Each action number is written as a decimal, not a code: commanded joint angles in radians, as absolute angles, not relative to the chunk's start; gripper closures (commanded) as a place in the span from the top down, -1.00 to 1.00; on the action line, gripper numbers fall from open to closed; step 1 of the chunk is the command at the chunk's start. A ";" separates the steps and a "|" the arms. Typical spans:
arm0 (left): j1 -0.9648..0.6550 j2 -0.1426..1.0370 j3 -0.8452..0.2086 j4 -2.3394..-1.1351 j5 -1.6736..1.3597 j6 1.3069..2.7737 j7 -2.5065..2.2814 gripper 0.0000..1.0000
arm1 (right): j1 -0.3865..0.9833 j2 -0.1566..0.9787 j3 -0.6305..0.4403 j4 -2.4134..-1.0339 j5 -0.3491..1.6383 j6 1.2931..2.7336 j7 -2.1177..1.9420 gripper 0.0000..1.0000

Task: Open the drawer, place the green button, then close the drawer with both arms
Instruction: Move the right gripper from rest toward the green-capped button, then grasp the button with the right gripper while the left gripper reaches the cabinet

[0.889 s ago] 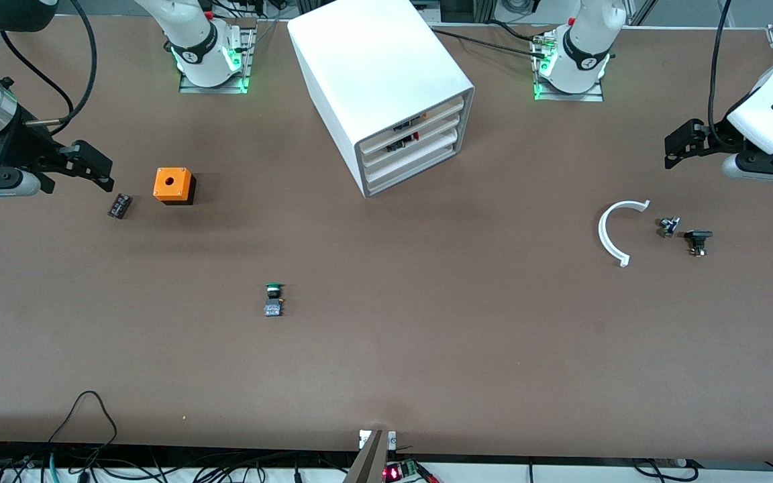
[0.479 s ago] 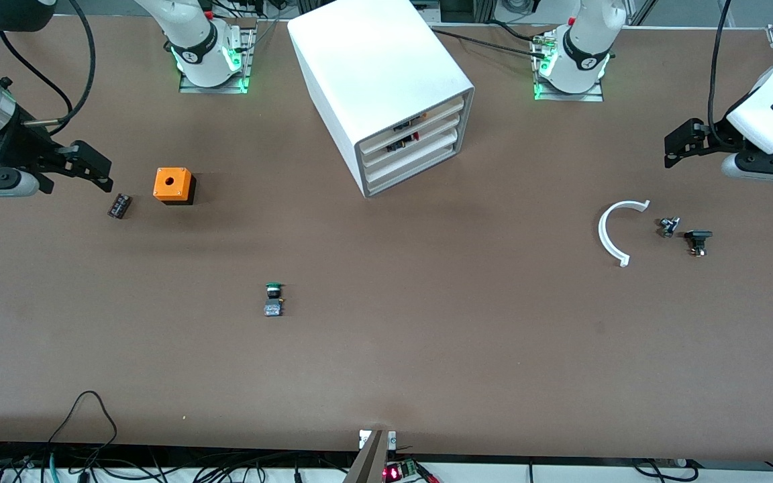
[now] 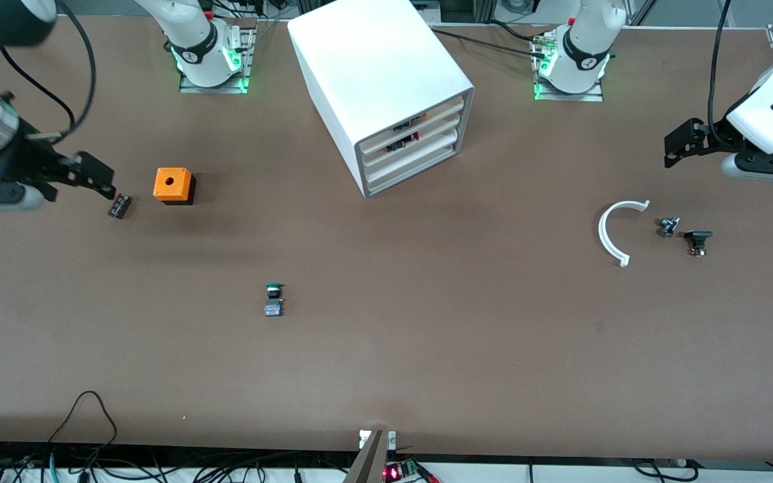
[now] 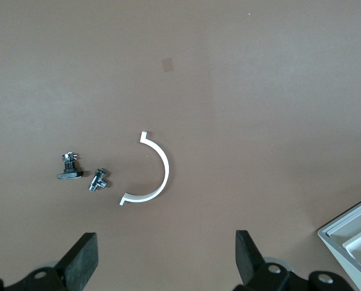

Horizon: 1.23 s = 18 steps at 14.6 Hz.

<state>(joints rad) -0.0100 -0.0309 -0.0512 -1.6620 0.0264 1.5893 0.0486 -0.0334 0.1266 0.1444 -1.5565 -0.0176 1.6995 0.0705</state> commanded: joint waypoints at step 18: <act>-0.018 0.063 -0.063 -1.680 -0.299 1.264 0.132 1.00 | 0.163 0.633 0.152 -1.522 0.015 2.322 0.113 1.00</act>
